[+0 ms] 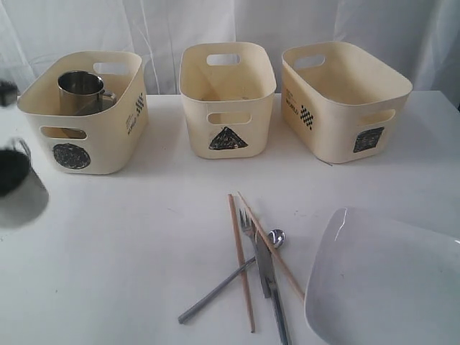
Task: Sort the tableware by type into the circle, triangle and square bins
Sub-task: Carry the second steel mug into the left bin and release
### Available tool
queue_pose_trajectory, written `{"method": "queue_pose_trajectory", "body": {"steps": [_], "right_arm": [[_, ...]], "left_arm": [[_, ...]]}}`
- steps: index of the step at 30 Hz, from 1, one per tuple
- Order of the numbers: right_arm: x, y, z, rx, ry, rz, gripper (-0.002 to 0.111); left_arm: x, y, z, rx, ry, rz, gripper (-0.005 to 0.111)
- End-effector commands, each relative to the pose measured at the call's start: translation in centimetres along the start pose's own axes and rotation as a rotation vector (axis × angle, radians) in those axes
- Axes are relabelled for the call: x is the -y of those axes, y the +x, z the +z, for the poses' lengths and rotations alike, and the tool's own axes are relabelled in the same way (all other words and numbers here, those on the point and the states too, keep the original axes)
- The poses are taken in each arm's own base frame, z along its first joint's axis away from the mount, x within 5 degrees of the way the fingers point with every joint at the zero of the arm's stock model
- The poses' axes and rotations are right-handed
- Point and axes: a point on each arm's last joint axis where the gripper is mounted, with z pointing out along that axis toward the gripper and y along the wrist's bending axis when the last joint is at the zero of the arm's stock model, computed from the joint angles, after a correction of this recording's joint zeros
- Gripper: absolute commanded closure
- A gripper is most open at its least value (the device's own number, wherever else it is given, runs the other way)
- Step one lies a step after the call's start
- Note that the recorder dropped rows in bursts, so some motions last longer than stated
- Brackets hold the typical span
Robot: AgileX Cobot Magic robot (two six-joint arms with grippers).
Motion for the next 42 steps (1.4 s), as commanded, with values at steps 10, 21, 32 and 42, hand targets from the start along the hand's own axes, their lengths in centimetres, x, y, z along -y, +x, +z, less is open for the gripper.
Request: {"method": "queue_pose_trajectory", "body": {"steps": [10,21,32,42], "right_arm": [[0.0,0.0,0.0,0.011,0.004,0.001,0.108],[0.0,0.0,0.0,0.011,0.004,0.001,0.108],[0.0,0.0,0.0,0.011,0.004,0.001,0.108],[0.0,0.0,0.0,0.011,0.004,0.001,0.108]], "left_arm": [[-3.9,-8.8,-14.3,1.327,-0.457,-0.189,0.107],[-6.9,-14.4,2.2,0.932,-0.342,-0.167,0.102],[-7.4,-14.3,0.1,0.6,-0.247,-0.356,0.051],[-5.8,-12.1,-5.2,0.54,-0.171,-0.429,0.051]]}}
